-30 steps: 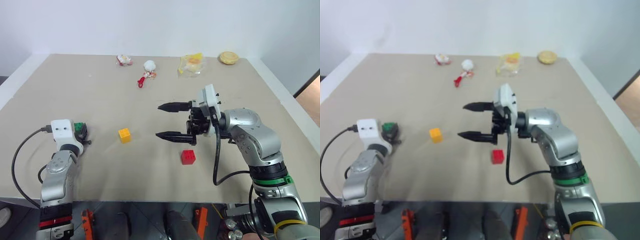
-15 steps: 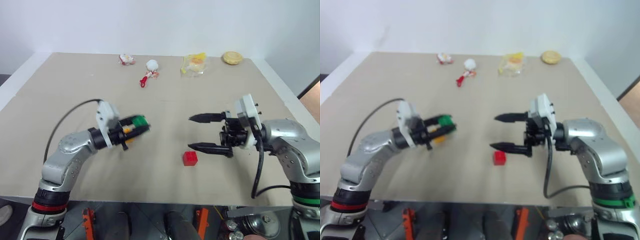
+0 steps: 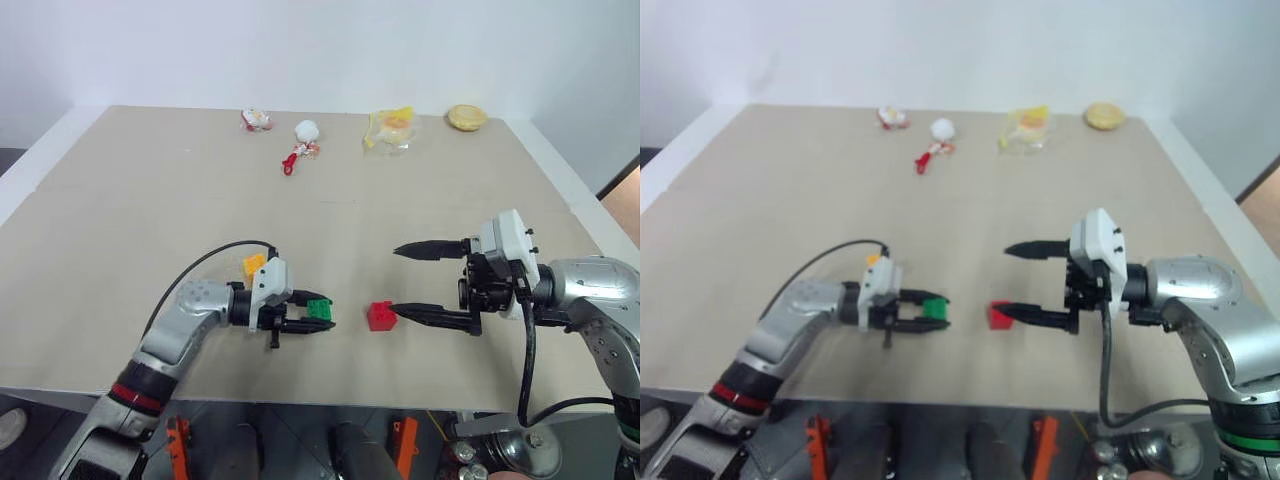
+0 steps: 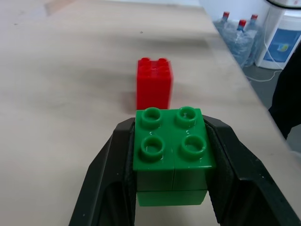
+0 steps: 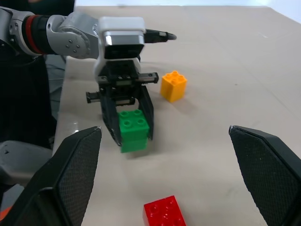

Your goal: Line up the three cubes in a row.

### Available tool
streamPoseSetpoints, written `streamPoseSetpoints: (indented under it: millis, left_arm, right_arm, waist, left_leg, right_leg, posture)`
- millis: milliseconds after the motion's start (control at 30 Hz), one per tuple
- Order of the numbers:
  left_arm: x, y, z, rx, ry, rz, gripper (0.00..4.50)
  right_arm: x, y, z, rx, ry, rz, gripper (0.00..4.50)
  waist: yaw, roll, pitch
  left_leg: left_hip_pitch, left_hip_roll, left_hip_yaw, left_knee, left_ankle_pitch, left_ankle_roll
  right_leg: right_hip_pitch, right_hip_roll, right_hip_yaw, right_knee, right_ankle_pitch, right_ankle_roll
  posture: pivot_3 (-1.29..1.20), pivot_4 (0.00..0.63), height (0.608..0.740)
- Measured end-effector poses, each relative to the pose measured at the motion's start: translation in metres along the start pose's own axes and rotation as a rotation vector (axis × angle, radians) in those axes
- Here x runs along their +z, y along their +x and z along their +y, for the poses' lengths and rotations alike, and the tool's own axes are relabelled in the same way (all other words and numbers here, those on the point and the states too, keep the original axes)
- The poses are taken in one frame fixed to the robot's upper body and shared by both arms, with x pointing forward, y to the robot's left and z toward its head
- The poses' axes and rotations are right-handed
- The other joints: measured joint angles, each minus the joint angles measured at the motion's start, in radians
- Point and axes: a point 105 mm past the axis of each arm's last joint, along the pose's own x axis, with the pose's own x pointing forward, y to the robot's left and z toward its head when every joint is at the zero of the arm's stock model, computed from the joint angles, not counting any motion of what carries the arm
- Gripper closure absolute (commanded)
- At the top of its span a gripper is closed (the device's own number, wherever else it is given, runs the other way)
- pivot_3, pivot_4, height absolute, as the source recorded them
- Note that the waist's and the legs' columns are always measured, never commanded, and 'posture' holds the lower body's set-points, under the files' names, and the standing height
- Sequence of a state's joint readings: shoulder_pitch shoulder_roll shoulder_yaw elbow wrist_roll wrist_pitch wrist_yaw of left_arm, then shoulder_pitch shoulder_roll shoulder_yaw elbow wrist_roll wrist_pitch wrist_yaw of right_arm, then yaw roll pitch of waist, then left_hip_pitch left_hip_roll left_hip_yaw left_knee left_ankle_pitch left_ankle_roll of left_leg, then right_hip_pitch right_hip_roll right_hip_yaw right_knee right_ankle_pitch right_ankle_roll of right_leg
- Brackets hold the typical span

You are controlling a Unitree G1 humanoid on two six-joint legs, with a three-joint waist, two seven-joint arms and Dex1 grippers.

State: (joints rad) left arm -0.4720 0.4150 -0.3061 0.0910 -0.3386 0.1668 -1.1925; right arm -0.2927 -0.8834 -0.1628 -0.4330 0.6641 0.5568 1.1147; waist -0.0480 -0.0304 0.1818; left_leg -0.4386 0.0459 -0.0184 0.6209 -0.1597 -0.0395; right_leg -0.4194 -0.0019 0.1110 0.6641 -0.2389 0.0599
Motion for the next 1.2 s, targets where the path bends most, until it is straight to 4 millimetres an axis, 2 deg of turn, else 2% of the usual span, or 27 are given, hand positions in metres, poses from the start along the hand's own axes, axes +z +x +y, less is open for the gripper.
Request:
streamPoseSetpoints:
  millis: [200, 633, 700, 900, 1067, 1200]
  left_arm:
    - [-0.009, 0.01, 0.001, -0.016, -0.029, -0.006, 3.16]
    - [-0.013, 0.014, 0.003, -0.014, -0.018, 0.003, 3.16]
    - [-0.013, 0.014, 0.003, -0.014, -0.018, 0.004, 2.16]
    - [-0.014, 0.012, 0.005, 0.0, -0.036, 0.005, 0.15]
    - [0.006, 0.004, 0.004, 0.031, -0.02, -0.058, 0.07]
    - [0.036, -0.017, 0.009, 0.105, -0.024, -0.123, 0.07]
  right_arm:
    - [0.001, 0.001, 0.0, -0.014, -0.001, -0.006, 0.0]
    - [0.001, 0.001, 0.0, -0.025, 0.005, -0.012, 0.0]
    - [0.001, 0.0, 0.0, -0.029, 0.008, -0.011, 0.0]
    - [0.001, 0.0, -0.001, -0.036, 0.006, -0.013, 0.0]
    - [0.003, -0.001, 0.0, -0.033, 0.007, -0.023, 0.0]
    - [0.008, -0.002, -0.001, -0.028, 0.005, -0.043, 0.0]
  waist:
    - [0.0, 0.0, 0.0]
    - [0.0, 0.0, 0.0]
    - [0.0, 0.0, 0.0]
    - [0.0, 0.0, 0.0]
    - [0.0, 0.0, 0.0]
    - [0.0, 0.0, 0.0]
  left_leg:
    - [0.0, 0.0, -0.001, -0.001, 0.0, 0.0]
    - [0.0, 0.0, -0.001, 0.0, 0.0, 0.0]
    - [0.0, 0.0, -0.001, 0.001, 0.0, 0.0]
    - [0.0, 0.0, -0.001, 0.0, 0.0, 0.0]
    - [0.0, 0.0, -0.001, 0.0, 0.0, 0.0]
    - [0.001, 0.001, -0.001, 0.0, 0.0, 0.0]
  right_leg:
    - [0.0, 0.001, 0.0, 0.0, -0.001, 0.0]
    - [0.001, 0.0, 0.0, 0.0, 0.0, 0.001]
    - [0.001, 0.0, 0.0, 0.0, 0.0, 0.001]
    - [0.001, 0.001, 0.0, 0.0, 0.0, 0.001]
    - [0.001, 0.001, 0.0, 0.0, 0.0, 0.001]
    - [0.001, 0.001, 0.0, 0.001, 0.0, 0.001]
  posture:
    - [0.0, 0.15, 0.74]
    - [0.0, 0.15, 0.74]
    - [0.0, 0.15, 0.74]
    - [0.0, 0.15, 0.74]
    - [0.0, 0.15, 0.74]
    - [0.0, 0.15, 0.74]
